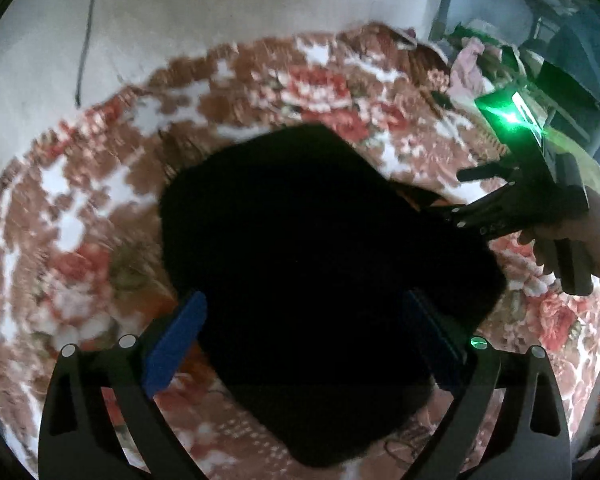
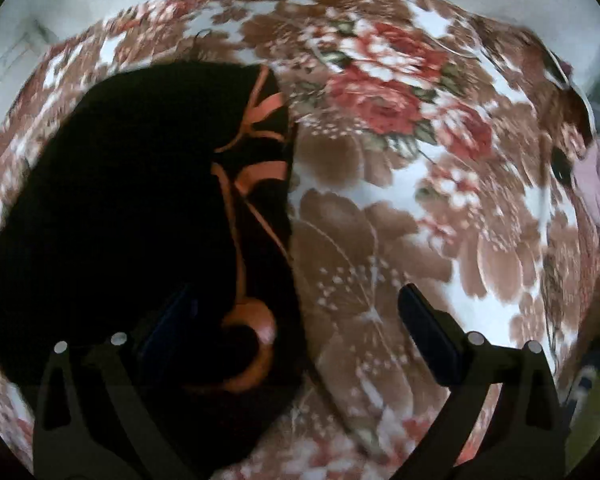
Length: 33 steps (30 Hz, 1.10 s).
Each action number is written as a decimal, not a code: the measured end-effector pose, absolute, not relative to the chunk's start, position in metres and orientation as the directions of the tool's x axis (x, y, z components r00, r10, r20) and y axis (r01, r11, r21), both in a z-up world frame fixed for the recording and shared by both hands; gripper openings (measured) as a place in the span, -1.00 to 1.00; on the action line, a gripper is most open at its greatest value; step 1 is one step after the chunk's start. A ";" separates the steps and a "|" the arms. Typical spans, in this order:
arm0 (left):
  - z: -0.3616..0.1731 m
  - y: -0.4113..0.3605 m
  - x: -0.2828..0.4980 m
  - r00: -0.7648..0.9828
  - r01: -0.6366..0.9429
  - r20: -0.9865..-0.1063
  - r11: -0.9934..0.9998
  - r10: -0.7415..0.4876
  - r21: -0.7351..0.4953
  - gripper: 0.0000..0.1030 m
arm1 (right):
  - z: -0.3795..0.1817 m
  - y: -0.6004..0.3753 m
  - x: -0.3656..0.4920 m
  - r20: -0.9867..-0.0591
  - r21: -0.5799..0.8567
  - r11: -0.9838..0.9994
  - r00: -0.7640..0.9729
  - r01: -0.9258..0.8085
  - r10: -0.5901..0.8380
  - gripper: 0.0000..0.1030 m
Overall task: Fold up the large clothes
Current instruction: 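Lift the black hoodie bundle off the bedspread with both grippers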
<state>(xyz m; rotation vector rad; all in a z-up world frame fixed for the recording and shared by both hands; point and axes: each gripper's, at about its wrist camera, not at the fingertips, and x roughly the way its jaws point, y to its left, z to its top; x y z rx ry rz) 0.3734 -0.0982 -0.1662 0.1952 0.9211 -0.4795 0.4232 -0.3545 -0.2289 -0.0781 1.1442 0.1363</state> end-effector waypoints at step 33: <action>-0.210 -0.002 0.399 0.299 0.283 -0.780 0.831 -0.551 -0.478 0.89 | -0.221 -0.362 0.374 -0.878 0.221 0.944 0.372 -0.246 0.302 0.91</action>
